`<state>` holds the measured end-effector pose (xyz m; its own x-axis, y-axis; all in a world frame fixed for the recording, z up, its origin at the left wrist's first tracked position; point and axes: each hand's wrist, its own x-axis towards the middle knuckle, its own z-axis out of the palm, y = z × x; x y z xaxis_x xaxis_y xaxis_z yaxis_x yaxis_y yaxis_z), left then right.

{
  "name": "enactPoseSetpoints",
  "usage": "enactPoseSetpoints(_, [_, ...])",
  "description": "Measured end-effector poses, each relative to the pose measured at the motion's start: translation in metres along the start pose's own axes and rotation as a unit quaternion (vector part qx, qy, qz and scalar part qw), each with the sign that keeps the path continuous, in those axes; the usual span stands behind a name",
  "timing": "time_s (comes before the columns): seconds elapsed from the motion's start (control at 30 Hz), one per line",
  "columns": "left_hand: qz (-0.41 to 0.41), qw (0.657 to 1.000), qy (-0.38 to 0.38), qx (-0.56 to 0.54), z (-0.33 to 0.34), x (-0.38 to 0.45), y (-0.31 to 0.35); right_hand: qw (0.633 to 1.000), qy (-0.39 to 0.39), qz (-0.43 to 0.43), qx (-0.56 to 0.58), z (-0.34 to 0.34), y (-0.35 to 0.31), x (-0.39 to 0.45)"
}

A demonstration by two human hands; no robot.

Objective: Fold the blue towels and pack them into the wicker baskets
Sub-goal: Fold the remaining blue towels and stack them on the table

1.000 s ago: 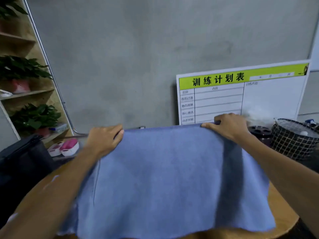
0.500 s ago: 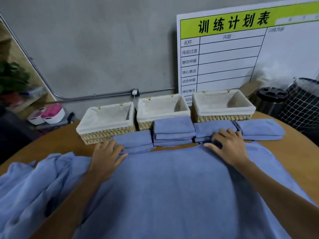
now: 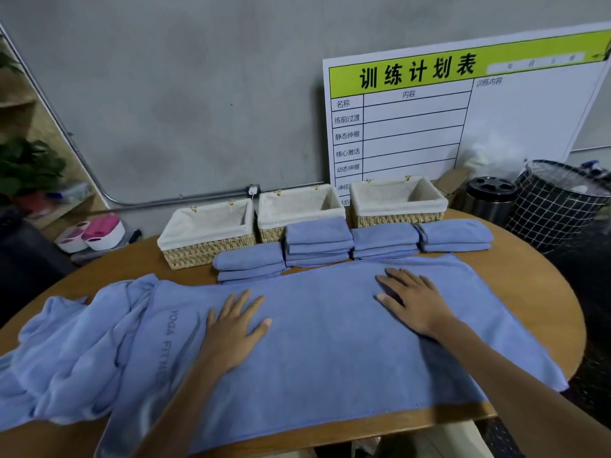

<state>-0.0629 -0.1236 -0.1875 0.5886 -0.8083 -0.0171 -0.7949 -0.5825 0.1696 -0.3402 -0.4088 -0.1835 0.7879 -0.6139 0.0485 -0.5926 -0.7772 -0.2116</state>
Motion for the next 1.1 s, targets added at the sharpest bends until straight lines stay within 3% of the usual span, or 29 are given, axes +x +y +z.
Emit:
enactPoseSetpoints(0.13, [0.003, 1.0, 0.01, 0.009, -0.009, 0.005, 0.001, 0.999, 0.036, 0.0, 0.005, -0.003, 0.0, 0.002])
enactPoseSetpoints(0.23, [0.008, 0.991, 0.136, -0.009, -0.025, 0.021, -0.01, 0.989, 0.139, 0.0, 0.05, -0.014, 0.008, 0.018])
enactPoseSetpoints(0.3, [0.0, 0.979, 0.199, 0.041, -0.031, 0.037, -0.027, 0.982, 0.179, 0.003, 0.056, -0.022, 0.014, 0.034])
enactPoseSetpoints(0.47, [0.003, 0.957, 0.23, 0.175, -0.02, 0.056, -0.056, 0.981, 0.191, 0.013, -0.006, -0.007, 0.029, 0.057])
enactPoseSetpoints(0.7, [0.019, 0.942, 0.283, 0.181, -0.009, 0.057, -0.061, 0.957, 0.281, -0.016, -0.075, 0.003, 0.033, 0.052])
enactPoseSetpoints(0.9, [0.028, 0.961, 0.266, 0.077, -0.01, 0.059, -0.065, 0.972, 0.233, 0.03, -0.009, -0.007, 0.028, 0.042])
enactPoseSetpoints(0.97, [0.032, 0.955, 0.284, 0.081, -0.013, 0.057, -0.064, 0.978, 0.202, 0.034, 0.028, -0.008, 0.029, 0.04])
enactPoseSetpoints(1.1, [0.033, 0.946, 0.3, 0.115, -0.02, 0.059, -0.063, 0.972, 0.223, 0.018, 0.069, -0.011, 0.029, 0.046])
